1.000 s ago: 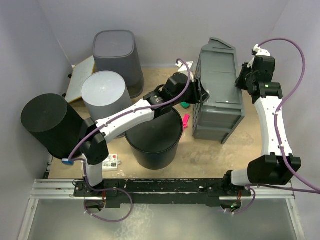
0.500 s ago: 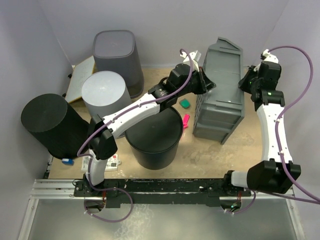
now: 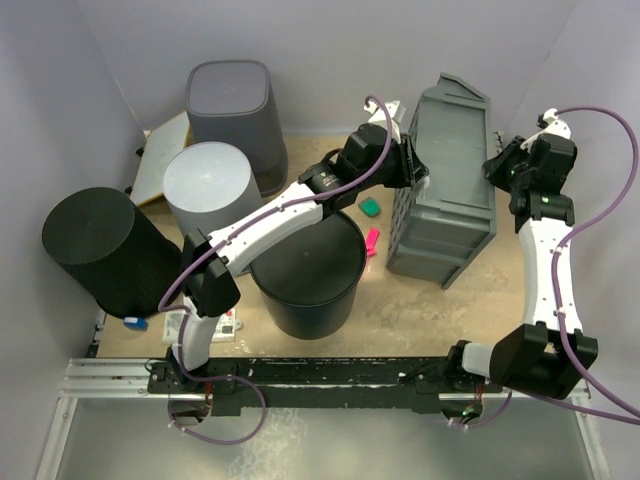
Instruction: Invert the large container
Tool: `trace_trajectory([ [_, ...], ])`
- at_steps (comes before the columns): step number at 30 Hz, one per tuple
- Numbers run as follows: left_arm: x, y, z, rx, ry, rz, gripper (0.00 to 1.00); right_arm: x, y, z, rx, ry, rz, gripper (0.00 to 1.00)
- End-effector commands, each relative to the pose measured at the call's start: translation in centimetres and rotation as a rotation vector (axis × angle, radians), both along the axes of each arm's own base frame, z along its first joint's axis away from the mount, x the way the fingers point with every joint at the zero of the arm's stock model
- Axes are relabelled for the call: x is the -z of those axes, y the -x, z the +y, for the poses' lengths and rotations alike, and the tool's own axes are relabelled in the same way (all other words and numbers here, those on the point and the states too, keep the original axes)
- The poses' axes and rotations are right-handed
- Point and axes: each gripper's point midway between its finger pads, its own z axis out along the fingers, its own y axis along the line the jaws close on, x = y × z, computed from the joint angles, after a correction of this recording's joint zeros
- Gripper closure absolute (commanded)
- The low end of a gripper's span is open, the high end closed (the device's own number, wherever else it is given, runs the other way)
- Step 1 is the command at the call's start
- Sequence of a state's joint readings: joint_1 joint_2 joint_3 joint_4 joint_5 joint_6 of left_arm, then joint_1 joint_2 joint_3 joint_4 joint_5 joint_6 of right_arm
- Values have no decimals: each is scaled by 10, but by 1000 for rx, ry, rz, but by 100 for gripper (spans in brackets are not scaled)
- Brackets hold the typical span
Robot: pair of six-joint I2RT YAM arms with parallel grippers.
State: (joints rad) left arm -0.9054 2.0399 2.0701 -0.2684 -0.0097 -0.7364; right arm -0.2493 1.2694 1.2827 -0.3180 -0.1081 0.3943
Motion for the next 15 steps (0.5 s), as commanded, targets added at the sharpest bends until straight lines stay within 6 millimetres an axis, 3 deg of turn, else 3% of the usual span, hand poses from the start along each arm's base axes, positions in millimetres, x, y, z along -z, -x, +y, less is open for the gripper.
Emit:
trace_trajectory([
  [1, -48, -3, 33, -67, 15, -83, 68, 49, 17, -11, 73, -41, 155, 100],
  [8, -49, 2, 34, -48, 20, -88, 66, 62, 18, -25, 92, -27, 170, 100],
  [15, -61, 7, 42, -40, 16, -114, 61, 93, 18, -32, 82, -67, 215, 100],
])
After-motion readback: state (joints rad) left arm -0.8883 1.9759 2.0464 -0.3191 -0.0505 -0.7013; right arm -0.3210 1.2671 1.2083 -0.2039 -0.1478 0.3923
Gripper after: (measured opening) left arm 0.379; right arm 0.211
